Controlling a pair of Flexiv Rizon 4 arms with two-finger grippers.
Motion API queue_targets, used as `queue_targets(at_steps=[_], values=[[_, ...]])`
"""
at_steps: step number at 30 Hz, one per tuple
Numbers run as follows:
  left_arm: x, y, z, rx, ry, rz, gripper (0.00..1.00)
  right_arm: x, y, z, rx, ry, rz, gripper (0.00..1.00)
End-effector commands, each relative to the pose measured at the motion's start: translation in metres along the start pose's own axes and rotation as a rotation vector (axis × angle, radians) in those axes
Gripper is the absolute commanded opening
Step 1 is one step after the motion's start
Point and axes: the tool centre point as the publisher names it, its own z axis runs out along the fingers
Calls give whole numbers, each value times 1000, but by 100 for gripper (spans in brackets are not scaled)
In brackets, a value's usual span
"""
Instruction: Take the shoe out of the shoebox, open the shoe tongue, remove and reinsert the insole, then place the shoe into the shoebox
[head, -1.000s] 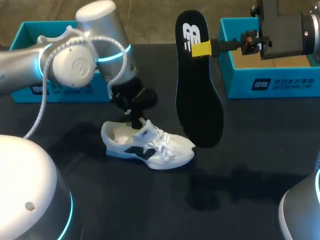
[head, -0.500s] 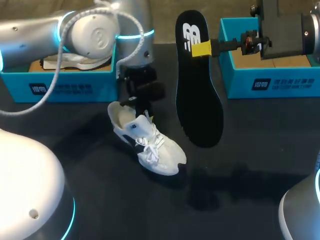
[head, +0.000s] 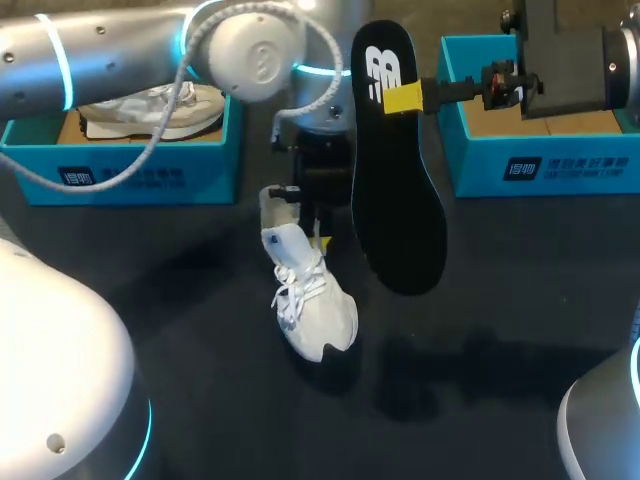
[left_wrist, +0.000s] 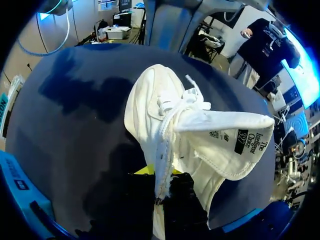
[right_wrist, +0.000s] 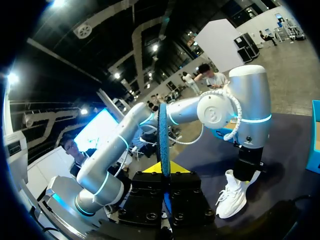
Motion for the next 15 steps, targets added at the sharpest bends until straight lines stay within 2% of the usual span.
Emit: queue_targets(at_steps=[1, 7, 15], values=[[-17, 4, 0, 6, 188, -4, 0, -1, 4, 5, 5, 0, 2, 0], [-23, -3, 10, 1, 213, 3, 0, -1, 4, 5, 5, 0, 2, 0], [-15, -11, 20, 1, 236, 26, 0, -1, 4, 5, 5, 0, 2, 0]])
